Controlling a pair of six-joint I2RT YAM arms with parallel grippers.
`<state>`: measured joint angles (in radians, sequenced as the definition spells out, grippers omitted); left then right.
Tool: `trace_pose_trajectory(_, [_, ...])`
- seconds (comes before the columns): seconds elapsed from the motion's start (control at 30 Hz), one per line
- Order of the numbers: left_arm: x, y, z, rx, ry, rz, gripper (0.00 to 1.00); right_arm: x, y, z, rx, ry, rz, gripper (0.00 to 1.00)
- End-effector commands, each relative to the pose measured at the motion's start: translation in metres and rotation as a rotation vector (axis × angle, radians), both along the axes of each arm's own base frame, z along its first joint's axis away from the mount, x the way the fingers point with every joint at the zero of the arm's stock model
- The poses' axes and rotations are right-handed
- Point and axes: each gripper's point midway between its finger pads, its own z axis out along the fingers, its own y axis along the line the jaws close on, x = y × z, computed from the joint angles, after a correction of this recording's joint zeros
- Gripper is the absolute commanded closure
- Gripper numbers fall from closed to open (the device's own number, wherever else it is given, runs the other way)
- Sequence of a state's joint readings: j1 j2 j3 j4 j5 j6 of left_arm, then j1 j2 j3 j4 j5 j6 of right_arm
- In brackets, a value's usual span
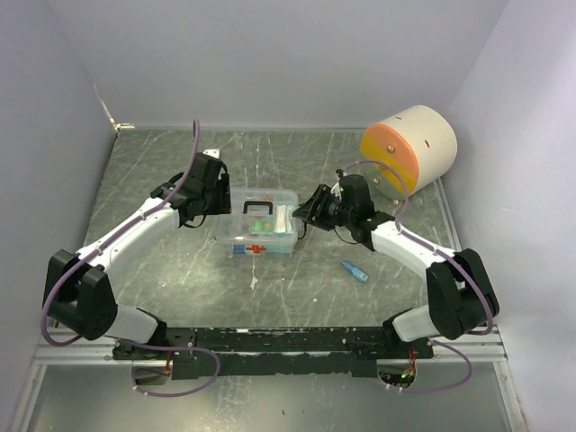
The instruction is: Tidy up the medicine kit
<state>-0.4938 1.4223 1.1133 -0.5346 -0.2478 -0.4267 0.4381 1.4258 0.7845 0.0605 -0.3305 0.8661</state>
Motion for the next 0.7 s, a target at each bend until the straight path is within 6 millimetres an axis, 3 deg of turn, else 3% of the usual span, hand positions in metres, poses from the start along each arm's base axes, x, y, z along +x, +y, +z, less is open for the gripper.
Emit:
trace_pose_trajectory(0.0, [-0.016, 0.005, -0.019, 0.034, 0.074, -0.021, 0.35, -0.005, -0.016, -0.016, -0.116, 0.028, -0.054, 0.58])
trace_pose_trajectory(0.33, [-0.016, 0.005, -0.02, 0.036, 0.077, -0.021, 0.35, -0.001, -0.019, -0.014, -0.198, 0.013, -0.08, 0.62])
trace_pose_trajectory(0.67, [-0.017, 0.004, -0.022, 0.031, 0.084, -0.02, 0.36, -0.008, -0.004, -0.008, -0.249, -0.012, -0.058, 0.64])
